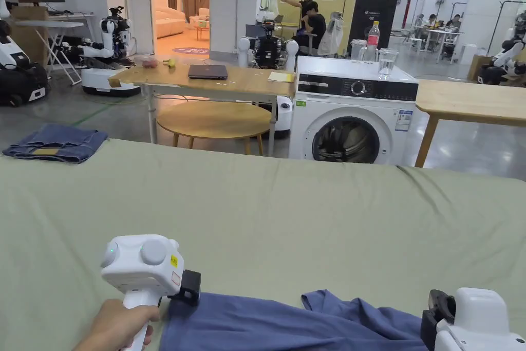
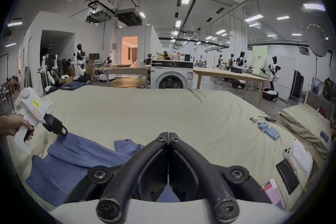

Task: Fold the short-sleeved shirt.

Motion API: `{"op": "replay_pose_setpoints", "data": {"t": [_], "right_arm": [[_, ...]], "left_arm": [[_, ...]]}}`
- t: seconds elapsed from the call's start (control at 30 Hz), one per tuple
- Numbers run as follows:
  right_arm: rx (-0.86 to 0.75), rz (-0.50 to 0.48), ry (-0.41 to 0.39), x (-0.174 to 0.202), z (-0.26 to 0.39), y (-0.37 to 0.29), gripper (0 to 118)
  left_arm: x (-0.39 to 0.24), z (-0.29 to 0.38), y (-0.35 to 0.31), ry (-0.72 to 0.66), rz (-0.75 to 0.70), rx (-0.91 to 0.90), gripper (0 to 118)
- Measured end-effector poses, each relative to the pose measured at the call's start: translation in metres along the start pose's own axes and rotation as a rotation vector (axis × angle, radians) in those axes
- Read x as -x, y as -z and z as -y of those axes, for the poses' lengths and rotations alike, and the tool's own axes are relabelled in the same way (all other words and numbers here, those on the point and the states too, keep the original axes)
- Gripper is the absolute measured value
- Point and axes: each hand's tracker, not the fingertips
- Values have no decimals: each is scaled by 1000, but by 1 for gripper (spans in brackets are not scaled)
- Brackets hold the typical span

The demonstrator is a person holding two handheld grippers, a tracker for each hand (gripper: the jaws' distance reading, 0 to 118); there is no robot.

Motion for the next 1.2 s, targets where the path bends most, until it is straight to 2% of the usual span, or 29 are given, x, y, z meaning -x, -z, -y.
{"op": "replay_pose_setpoints", "data": {"t": [0.03, 0.07, 0.1, 0.13, 0.17, 0.23, 0.33, 0.43, 0.53, 0.67, 0.77, 0.9, 0.97, 1.03, 1.1, 1.13, 1.2], "right_arm": [[6, 7, 5, -3, 1, 0, 0], [13, 14, 14, -8, 2, 0, 0], [17, 20, 22, -13, 3, 0, 0], [20, 25, 28, -17, 4, 0, 0], [23, 32, 31, -21, 4, -2, 0], [35, 46, 34, -30, 3, 0, 0], [69, 59, 45, -44, -1, 4, 0], [97, 67, 48, -59, -7, 7, 0], [173, 63, 45, -75, -13, 15, 0], [242, 63, 39, -89, -17, 26, 16], [322, 20, 44, -94, -12, 36, 56], [472, -40, 78, -98, 5, 59, 58], [542, -41, 91, -97, 19, 71, 57], [584, -44, 147, -100, 31, 81, 57], [612, -63, 238, -105, 42, 89, 57], [615, -79, 256, -105, 45, 92, 54], [620, -120, 259, -103, 51, 99, 31]], "left_arm": [[-4, 4, 5, 20, -12, 18, 58], [-12, 11, 10, 58, -44, 14, 55], [-19, 16, 4, 123, -84, -74, 43], [-25, 20, 0, 165, -92, -110, 24], [-33, 25, -2, 223, -78, -118, 0], [-39, 33, -8, 255, -105, -142, 0], [-31, 43, -26, 189, 5, -190, 0], [-30, 59, -58, 200, -26, -269, 0], [-19, 71, -90, 183, 1, -324, 0], [-3, 87, -121, 164, -27, -369, 0], [5, 92, -127, 161, -27, -367, 0], [10, 99, -127, 157, -40, -350, 0], [12, 104, -125, 146, -37, -343, 0], [14, 107, -122, 139, -40, -335, 0], [16, 111, -119, 132, -39, -323, 0], [15, 113, -119, 130, -39, -320, 0], [14, 116, -115, 124, -40, -307, 0]]}}
